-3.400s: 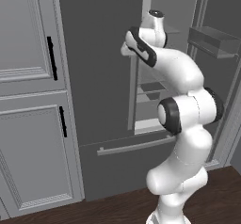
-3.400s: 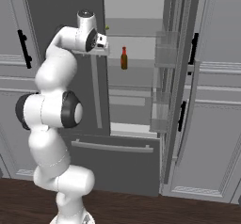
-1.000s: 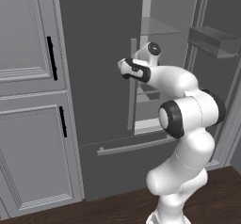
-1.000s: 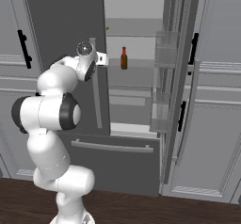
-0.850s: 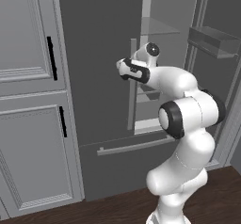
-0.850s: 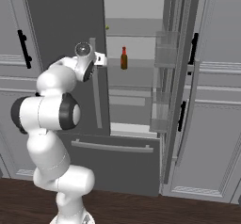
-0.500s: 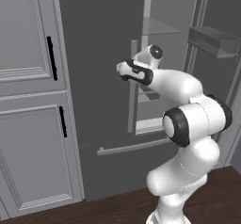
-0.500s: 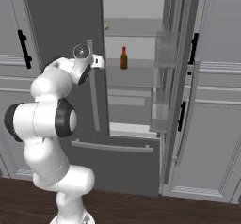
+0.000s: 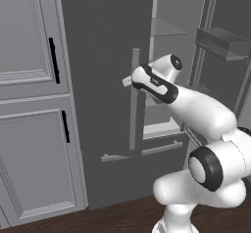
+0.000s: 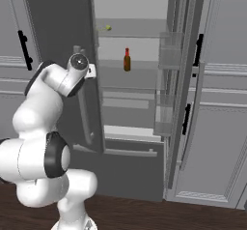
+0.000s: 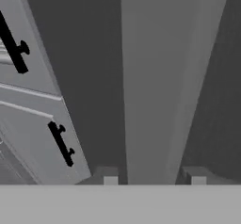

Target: Grab a lemon wedge from the fridge and one ice cube from the ice bowl, and put them in the glass of lemonade.

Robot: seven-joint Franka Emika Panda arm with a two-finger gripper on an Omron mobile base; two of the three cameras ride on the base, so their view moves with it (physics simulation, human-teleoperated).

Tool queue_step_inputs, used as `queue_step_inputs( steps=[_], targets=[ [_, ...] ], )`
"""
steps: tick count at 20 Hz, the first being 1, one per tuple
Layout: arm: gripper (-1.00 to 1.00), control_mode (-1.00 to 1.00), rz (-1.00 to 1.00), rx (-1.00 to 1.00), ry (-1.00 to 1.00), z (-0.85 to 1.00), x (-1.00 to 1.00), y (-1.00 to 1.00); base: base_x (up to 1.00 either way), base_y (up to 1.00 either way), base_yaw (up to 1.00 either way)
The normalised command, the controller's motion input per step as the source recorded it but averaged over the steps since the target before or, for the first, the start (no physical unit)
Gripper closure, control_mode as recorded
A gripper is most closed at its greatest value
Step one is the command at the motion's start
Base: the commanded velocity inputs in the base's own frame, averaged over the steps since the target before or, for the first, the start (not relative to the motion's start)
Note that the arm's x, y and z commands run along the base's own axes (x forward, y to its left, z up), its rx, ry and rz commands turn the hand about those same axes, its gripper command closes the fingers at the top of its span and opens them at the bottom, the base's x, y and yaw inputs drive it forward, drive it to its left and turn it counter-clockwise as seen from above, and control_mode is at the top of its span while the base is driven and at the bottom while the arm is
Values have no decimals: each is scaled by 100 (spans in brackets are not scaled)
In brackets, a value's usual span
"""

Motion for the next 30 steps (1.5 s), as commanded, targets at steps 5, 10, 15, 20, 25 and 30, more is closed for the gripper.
queue_step_inputs(
  steps=[5,10,15,20,25,30],
  targets=[
    [100,-100,25,0,0,70,-100,54,0,0,0],
    [100,-100,8,0,-6,92,-97,3,0,0,0],
    [-100,-100,1,-1,-9,100,-91,-3,0,0,0],
    [-100,-100,0,0,19,84,14,-66,0,0,0],
    [-100,-100,-5,1,64,35,100,-96,0,0,0],
    [-100,-100,-1,18,32,-32,93,-57,0,0,0]
  ],
)
